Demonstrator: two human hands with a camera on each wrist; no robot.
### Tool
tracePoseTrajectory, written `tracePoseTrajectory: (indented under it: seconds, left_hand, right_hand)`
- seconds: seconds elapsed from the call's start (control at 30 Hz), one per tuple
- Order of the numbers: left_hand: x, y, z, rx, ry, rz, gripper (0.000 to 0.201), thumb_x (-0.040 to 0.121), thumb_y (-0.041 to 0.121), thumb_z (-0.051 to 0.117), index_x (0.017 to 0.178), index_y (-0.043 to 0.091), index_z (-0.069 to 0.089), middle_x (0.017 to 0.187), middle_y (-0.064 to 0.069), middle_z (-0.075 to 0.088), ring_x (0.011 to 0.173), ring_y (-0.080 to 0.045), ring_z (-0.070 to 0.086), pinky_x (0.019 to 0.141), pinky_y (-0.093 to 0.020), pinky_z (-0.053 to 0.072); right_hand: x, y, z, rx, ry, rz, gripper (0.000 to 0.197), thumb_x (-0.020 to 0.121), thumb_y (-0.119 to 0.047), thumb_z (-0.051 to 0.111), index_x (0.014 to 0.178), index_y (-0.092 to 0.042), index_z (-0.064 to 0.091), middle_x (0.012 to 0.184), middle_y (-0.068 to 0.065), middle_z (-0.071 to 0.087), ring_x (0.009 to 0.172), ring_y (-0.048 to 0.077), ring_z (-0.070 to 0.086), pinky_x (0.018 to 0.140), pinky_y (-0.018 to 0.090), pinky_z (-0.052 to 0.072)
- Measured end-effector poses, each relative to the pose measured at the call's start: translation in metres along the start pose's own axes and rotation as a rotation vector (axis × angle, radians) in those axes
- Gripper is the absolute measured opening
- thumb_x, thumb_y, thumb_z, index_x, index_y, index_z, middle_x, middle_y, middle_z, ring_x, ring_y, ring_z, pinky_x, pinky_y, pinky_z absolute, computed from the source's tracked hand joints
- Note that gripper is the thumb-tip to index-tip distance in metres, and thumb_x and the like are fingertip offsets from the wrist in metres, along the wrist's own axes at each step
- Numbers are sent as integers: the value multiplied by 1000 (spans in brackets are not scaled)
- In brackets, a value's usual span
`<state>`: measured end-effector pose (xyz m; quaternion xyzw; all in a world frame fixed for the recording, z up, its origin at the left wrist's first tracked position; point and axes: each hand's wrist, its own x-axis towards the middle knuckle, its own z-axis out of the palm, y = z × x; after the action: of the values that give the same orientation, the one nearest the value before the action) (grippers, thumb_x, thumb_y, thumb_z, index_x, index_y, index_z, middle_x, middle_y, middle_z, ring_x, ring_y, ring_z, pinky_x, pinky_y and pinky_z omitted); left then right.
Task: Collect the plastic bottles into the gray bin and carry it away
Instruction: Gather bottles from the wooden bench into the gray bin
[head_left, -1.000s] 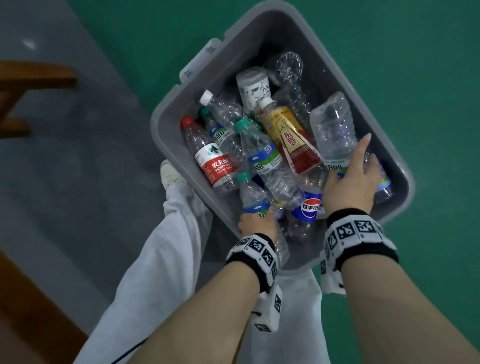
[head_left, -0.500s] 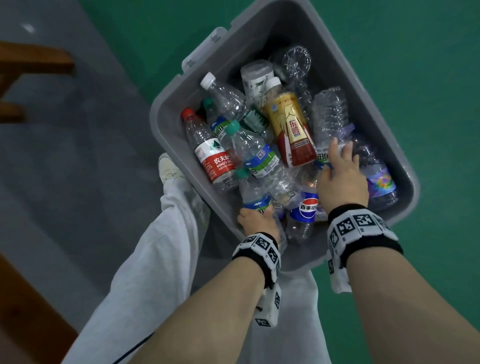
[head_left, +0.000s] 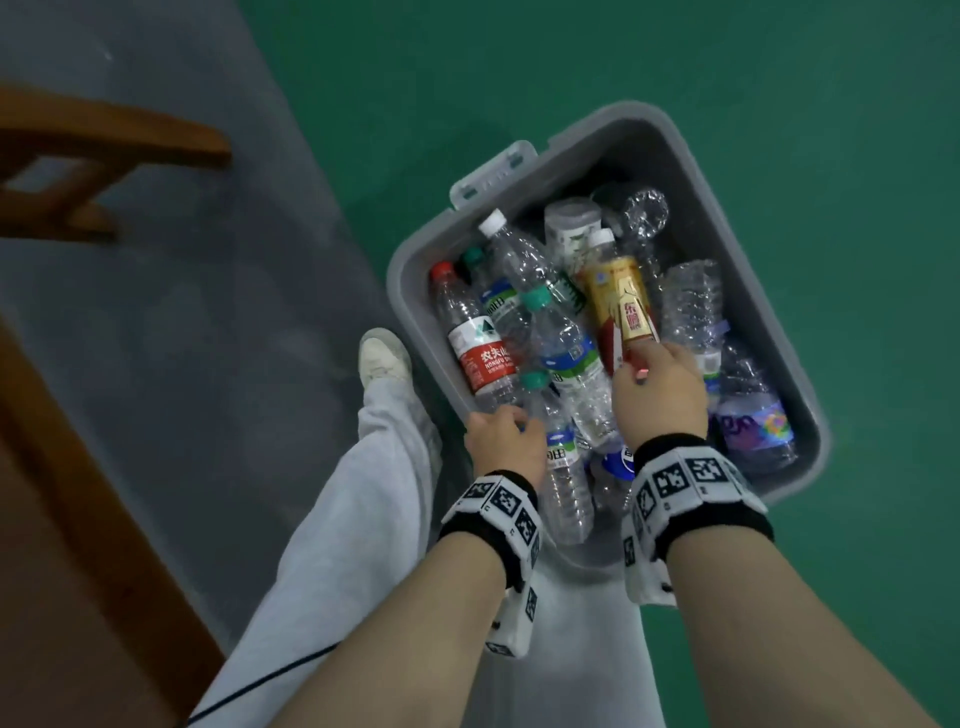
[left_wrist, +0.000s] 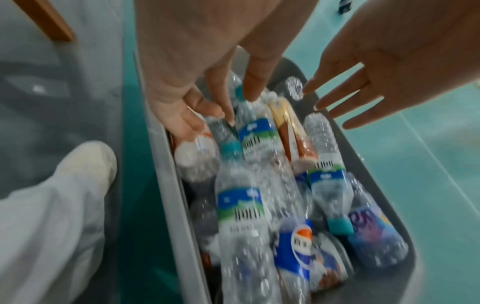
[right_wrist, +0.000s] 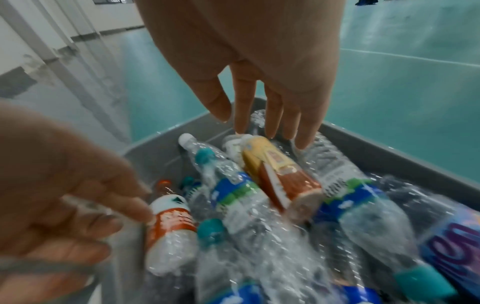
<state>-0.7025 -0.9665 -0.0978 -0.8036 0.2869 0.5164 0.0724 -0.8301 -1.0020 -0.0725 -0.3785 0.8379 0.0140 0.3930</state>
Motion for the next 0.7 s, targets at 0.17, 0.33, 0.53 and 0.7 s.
tracePoseTrajectory:
  seconds: [0.17, 0.33, 0.53, 0.7]
  left_hand:
    - [8, 23, -77, -36, -37, 91, 29, 92, 28, 50, 111, 11, 64, 121, -13, 49, 111, -30, 51, 102, -38, 41]
    - [33, 41, -179, -122, 79, 165, 24, 90, 27, 51, 101, 13, 66, 114, -9, 56, 107, -25, 54, 99, -34, 43]
    - [68, 40, -325, -204, 277, 239, 23, 92, 27, 50, 104, 14, 64, 115, -6, 50, 112, -24, 49, 100, -31, 39]
    - [86, 36, -426, -278, 452, 301, 21, 91, 25, 52, 103, 13, 65, 113, -7, 51, 111, -24, 50, 101, -31, 39]
  right_hand:
    - [-17, -75, 12, -17, -68, -74, 35, 93, -22, 47, 127, -19, 59, 134, 6, 49, 118, 26, 51, 102, 41, 42]
    - [-25, -177, 29, -74, -133, -208, 31, 93, -24, 45, 119, -21, 62, 120, 7, 62, 105, 27, 60, 95, 43, 48]
    - [-46, -314, 65, -95, -214, -414, 32, 94, -19, 46, 121, -15, 63, 115, 9, 67, 107, 27, 61, 96, 41, 47]
    - [-66, -406, 98, -65, -282, -541, 30, 93, -20, 48, 118, -17, 64, 114, 7, 67, 108, 24, 61, 96, 39, 48]
